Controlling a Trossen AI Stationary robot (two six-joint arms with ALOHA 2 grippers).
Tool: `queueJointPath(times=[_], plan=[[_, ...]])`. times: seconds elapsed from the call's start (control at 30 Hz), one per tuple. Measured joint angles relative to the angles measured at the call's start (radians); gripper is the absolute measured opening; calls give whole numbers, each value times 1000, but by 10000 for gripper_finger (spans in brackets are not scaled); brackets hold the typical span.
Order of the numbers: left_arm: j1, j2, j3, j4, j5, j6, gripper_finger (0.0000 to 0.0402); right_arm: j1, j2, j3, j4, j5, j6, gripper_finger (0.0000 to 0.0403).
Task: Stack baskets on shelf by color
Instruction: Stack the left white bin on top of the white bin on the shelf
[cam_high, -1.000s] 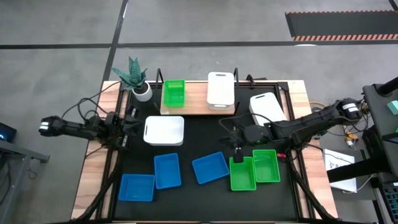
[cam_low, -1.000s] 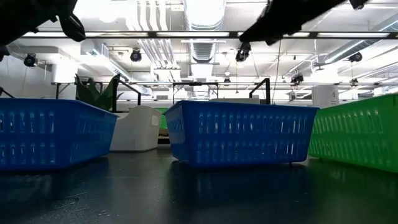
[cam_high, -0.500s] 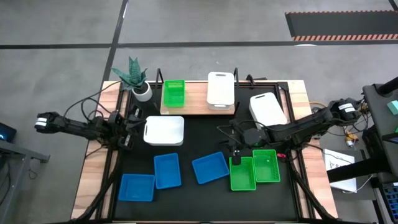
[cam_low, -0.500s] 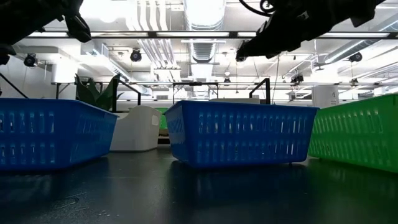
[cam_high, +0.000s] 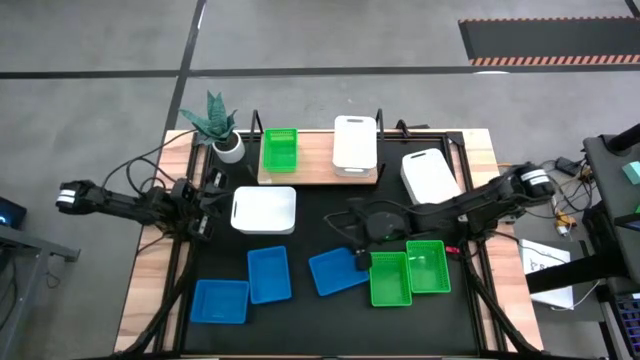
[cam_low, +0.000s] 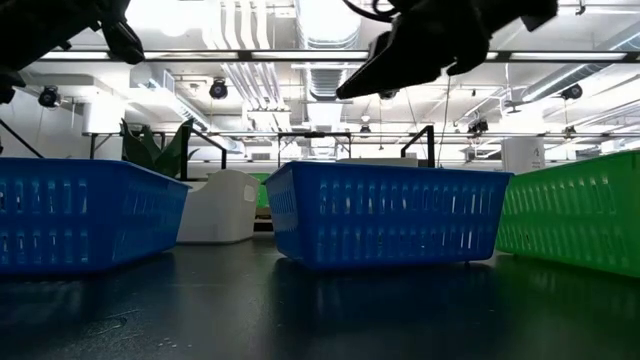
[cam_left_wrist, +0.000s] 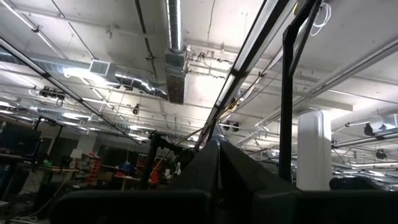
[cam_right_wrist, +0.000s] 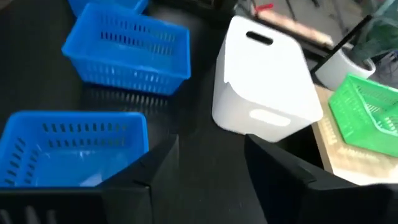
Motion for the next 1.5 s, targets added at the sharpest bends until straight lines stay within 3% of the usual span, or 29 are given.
queueJointPath(times=[0.37, 0.6, 1.03, 1.3, 1.5], plan=[[0, -35, 0, 85, 1, 48, 0, -37, 137, 341, -433, -10, -112, 201], [0, -53, -7, 78, 13, 46, 0, -120, 256, 549, -631, -137, -250, 201], [0, -46, -8, 78, 15, 53, 0, -275, 470, 761, -647, -317, -436, 201], [0, -45, -8, 77, 16, 78, 0, -295, 621, 905, -663, -324, -554, 201], [0, -47, -8, 77, 16, 80, 0, -299, 726, 1058, -779, -318, -609, 201]])
